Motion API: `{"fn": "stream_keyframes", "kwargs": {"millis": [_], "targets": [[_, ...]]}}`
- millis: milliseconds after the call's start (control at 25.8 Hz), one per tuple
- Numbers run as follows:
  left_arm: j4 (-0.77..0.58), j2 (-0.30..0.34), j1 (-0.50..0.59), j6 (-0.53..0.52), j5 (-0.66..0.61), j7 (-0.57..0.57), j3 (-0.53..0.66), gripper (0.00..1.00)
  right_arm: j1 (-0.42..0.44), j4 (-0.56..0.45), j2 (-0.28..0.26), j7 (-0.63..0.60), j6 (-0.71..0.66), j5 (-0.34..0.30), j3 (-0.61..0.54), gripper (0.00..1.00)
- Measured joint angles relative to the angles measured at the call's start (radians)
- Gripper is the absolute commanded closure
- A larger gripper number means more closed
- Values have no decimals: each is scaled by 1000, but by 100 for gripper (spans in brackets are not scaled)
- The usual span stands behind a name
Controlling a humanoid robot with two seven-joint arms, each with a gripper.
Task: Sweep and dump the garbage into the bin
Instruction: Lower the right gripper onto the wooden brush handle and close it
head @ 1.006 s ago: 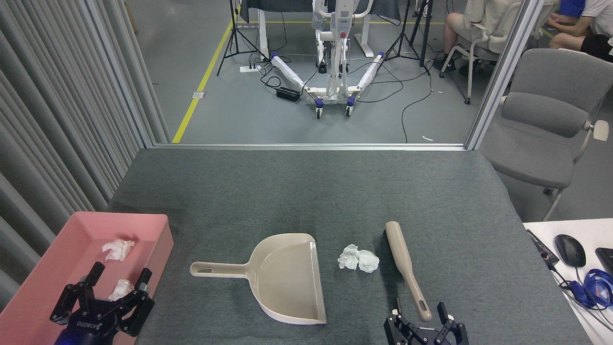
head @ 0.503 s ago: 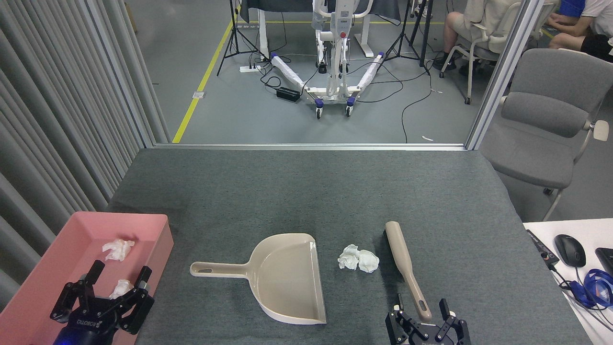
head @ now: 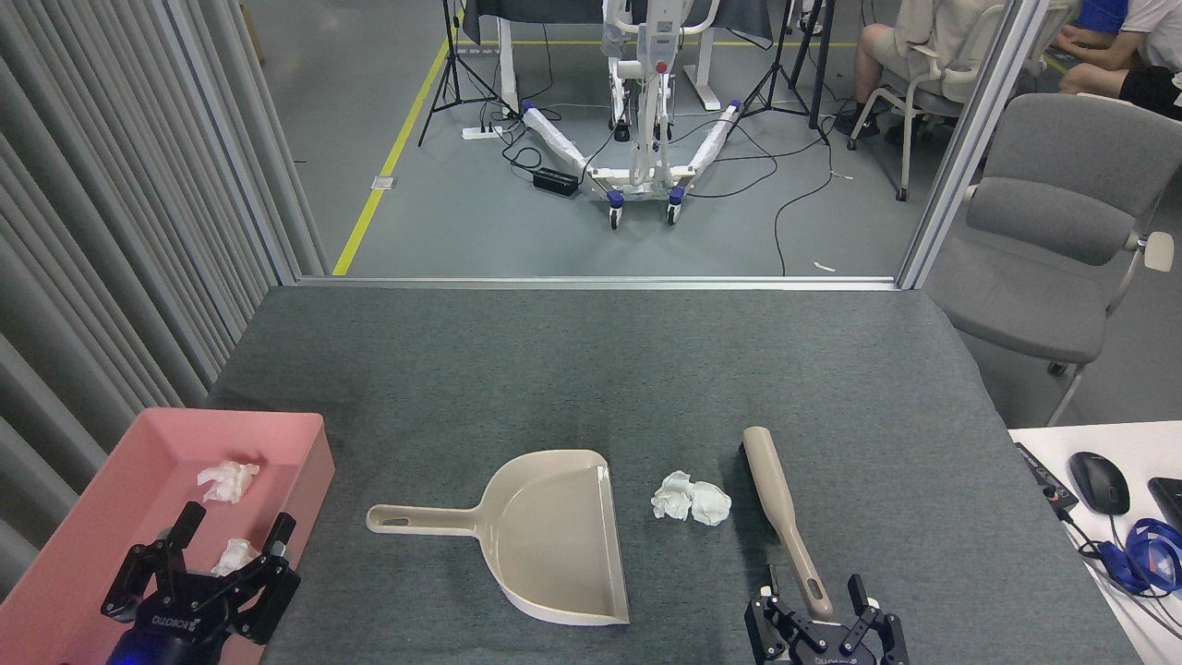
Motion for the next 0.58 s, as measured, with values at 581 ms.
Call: {"fn": "stream_keyframes", "kwargs": {"millis": [581], "targets": [[-1, 2, 1, 26, 2, -5, -4, 1, -18, 24, -6, -3, 5, -4, -1, 22]]}}
